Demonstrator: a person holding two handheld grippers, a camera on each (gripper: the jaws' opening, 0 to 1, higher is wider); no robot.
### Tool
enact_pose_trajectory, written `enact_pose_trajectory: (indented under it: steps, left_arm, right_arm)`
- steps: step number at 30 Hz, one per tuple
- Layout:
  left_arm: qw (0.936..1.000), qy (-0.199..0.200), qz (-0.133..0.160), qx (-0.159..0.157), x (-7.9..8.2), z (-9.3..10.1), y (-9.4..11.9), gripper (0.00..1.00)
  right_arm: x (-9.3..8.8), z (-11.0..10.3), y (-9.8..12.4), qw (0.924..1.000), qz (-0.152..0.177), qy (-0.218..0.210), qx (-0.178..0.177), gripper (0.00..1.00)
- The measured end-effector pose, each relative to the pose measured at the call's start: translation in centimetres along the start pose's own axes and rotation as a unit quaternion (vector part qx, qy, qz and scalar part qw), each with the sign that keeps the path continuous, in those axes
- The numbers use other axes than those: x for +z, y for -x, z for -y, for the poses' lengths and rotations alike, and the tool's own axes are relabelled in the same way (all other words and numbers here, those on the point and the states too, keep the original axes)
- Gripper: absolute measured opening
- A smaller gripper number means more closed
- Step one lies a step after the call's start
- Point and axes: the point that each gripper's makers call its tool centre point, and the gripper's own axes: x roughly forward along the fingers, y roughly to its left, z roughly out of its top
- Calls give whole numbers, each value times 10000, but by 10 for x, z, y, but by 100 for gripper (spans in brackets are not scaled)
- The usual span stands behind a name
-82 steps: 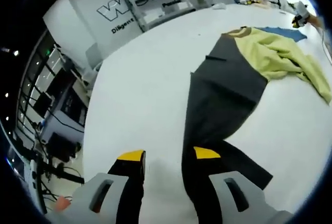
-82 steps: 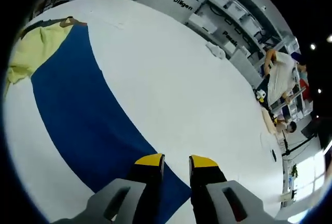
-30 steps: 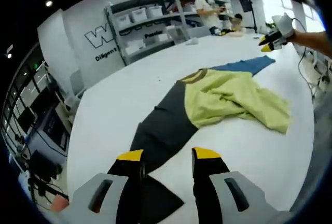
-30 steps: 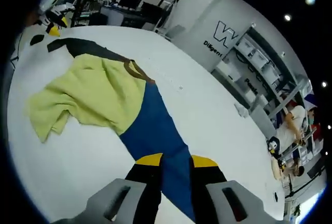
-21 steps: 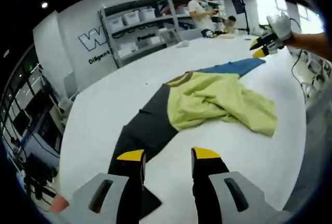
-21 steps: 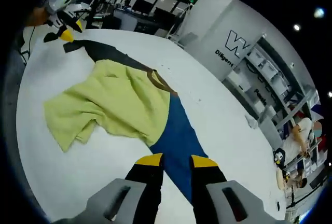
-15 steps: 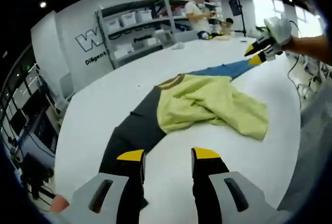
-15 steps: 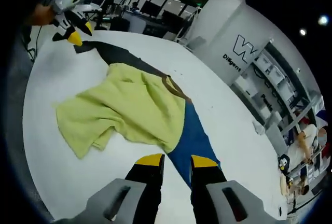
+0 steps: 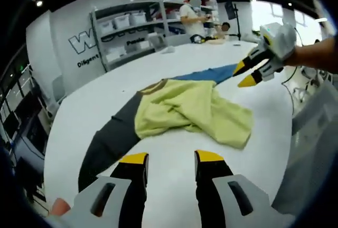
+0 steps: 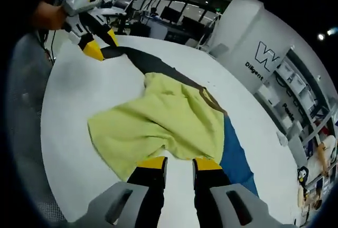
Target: Fold the garment on the visible template until the final outline fits inside the template.
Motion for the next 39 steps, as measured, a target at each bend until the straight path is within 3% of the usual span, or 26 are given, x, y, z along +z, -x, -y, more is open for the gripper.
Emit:
enact_pose_trajectory:
  steps: [6, 14, 33, 39]
  left_arm:
    - [9998, -47, 24, -171, 2, 20, 1, 31]
    - [9995, -21, 46, -322, 1, 36, 1, 31]
    - [9990, 130, 3, -422, -7, 41, 2, 28]
    - [9988, 157, -19, -460, -9, 43, 0, 27]
  right_arm:
    - [-6, -26, -4, 9997, -55, -15, 244, 17]
    - [-14, -43, -8, 9988, -153, -145, 431, 17]
    - [-31, -57, -18, 9915, -333, -1053, 693, 13]
    - [-30, -63, -18, 9880, -304, -1273, 815, 5]
